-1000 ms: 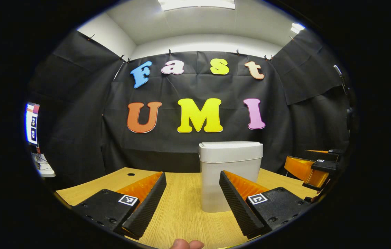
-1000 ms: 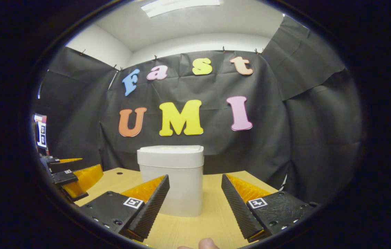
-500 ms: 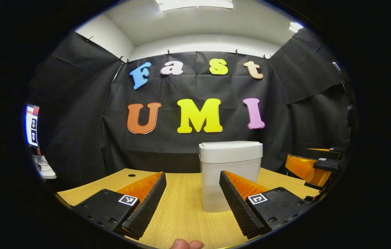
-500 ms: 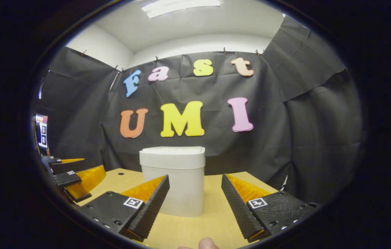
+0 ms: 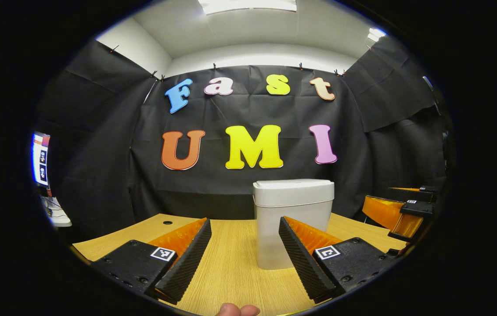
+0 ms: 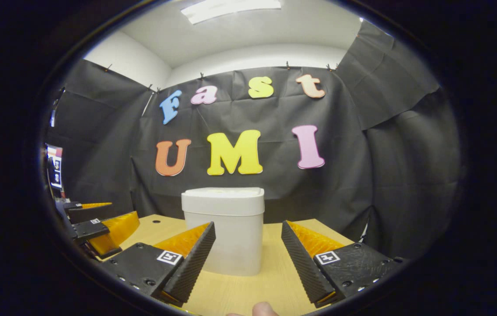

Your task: Press the lid of the desktop garbage bin to open it, pick up the crumpled paper on the desktop and throw it into the bin, then pick up the pop can on the desktop and drop it into the bin, and finally close the garbage bin lid.

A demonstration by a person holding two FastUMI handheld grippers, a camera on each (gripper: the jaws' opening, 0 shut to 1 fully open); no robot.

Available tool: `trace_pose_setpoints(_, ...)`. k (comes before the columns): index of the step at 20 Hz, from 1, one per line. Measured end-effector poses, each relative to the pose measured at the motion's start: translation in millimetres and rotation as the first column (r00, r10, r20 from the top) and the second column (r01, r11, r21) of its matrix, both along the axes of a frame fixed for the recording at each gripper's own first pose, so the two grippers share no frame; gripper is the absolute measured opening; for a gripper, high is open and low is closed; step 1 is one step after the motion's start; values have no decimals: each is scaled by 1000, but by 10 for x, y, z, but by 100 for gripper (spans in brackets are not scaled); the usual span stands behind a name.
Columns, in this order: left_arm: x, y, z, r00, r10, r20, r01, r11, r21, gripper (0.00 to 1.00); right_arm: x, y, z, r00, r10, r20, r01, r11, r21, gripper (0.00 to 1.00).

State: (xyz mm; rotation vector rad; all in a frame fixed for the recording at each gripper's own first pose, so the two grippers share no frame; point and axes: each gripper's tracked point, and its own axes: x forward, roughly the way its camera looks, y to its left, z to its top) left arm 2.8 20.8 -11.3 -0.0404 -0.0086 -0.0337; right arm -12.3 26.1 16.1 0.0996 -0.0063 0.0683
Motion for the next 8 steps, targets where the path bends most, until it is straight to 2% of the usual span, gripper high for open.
trace_pose_setpoints(8, 10, 35, -17, 1000, 10, -4, -10, 1000, -3, 99, 9, 48, -31, 1000, 16, -9, -16, 1000, 7, 94)
